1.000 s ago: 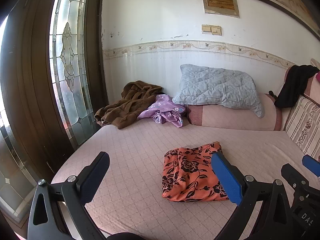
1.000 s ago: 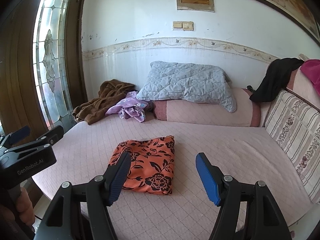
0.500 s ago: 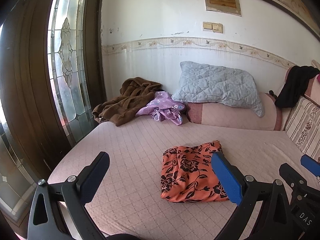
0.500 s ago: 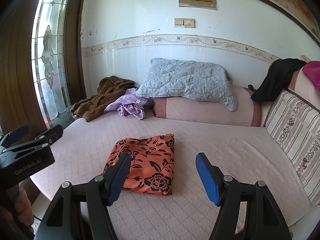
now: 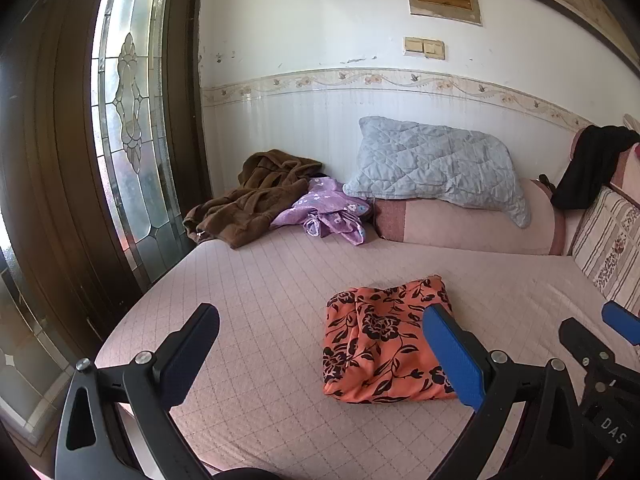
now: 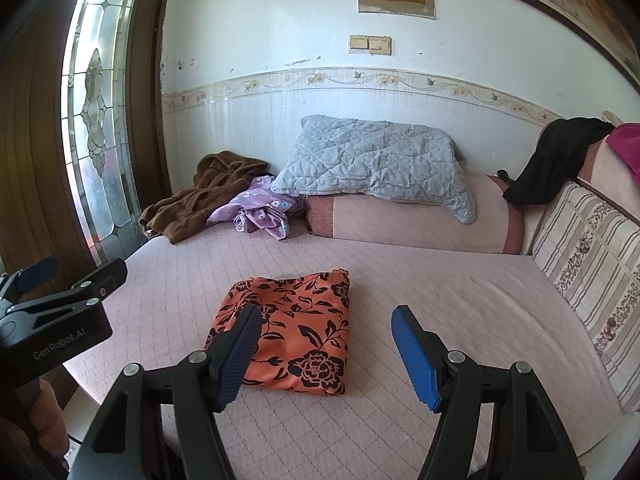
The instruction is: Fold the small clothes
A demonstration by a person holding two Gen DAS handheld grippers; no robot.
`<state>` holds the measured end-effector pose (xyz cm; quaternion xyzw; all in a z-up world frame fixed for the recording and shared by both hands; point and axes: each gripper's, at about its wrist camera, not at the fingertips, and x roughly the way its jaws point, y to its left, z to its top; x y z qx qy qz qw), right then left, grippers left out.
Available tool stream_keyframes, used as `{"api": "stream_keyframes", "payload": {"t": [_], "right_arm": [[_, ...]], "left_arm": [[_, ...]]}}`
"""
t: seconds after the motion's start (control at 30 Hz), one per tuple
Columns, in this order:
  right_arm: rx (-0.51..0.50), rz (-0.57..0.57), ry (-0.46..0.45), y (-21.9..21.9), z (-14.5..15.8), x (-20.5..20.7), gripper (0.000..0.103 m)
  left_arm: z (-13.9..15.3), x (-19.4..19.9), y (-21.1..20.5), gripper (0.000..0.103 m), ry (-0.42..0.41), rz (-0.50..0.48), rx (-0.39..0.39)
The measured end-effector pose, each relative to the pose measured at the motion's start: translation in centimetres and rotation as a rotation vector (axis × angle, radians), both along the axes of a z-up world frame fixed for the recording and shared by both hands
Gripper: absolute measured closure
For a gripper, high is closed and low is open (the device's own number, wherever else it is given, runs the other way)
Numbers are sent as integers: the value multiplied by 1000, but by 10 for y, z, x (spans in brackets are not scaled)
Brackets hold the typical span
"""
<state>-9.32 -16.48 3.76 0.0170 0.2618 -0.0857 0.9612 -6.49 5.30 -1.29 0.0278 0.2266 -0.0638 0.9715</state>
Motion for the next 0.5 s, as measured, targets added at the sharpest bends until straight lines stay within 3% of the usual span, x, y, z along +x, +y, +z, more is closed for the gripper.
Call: {"api": "stream_keyframes", "payload": {"t": [0.5], "right_arm": [[-16, 43, 29, 15, -13, 8, 32]], "left_arm": [[3, 2, 14, 2, -2, 35, 10]]}}
